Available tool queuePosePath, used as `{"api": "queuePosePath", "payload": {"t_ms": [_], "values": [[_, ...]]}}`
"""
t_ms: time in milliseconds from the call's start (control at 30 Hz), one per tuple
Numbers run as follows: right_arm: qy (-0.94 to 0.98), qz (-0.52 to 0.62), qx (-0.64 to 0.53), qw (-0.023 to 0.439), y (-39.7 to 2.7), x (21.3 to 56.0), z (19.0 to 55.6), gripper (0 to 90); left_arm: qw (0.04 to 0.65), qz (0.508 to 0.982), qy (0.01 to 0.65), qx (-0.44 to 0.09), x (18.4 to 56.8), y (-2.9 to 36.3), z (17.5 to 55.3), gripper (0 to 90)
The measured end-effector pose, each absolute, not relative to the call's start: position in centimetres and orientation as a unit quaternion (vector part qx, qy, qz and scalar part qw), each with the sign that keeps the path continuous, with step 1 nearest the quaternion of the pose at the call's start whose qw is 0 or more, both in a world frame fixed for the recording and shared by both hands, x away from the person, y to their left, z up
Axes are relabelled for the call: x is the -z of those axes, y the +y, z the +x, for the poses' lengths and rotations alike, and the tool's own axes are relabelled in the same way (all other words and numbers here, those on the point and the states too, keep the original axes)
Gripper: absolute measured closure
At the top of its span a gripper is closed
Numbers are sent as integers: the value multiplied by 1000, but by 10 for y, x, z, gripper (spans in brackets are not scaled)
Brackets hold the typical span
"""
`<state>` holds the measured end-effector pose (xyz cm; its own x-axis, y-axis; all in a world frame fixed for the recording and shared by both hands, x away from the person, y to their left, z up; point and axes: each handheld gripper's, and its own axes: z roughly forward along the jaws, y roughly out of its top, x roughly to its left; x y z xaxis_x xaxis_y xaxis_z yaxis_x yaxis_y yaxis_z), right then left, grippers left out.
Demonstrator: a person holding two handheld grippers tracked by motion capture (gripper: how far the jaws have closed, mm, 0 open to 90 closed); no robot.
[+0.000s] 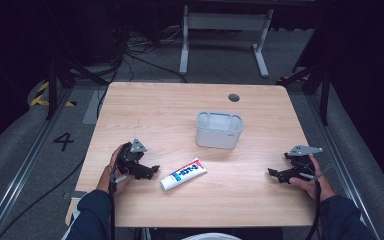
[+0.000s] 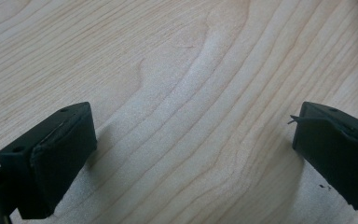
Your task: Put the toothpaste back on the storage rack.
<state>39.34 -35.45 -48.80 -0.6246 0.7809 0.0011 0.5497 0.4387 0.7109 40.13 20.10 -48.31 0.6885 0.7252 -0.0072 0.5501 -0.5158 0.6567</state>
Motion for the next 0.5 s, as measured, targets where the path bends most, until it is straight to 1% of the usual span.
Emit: {"api": "queuePosePath", "payload": {"t_ms": [400,500], "values": [[830,404,-347,168,-354,488,392,5,328,856,375,-137,484,201,398,5],[830,404,-347,168,-354,488,392,5,320,864,365,-132,482,202,399,5]]}}
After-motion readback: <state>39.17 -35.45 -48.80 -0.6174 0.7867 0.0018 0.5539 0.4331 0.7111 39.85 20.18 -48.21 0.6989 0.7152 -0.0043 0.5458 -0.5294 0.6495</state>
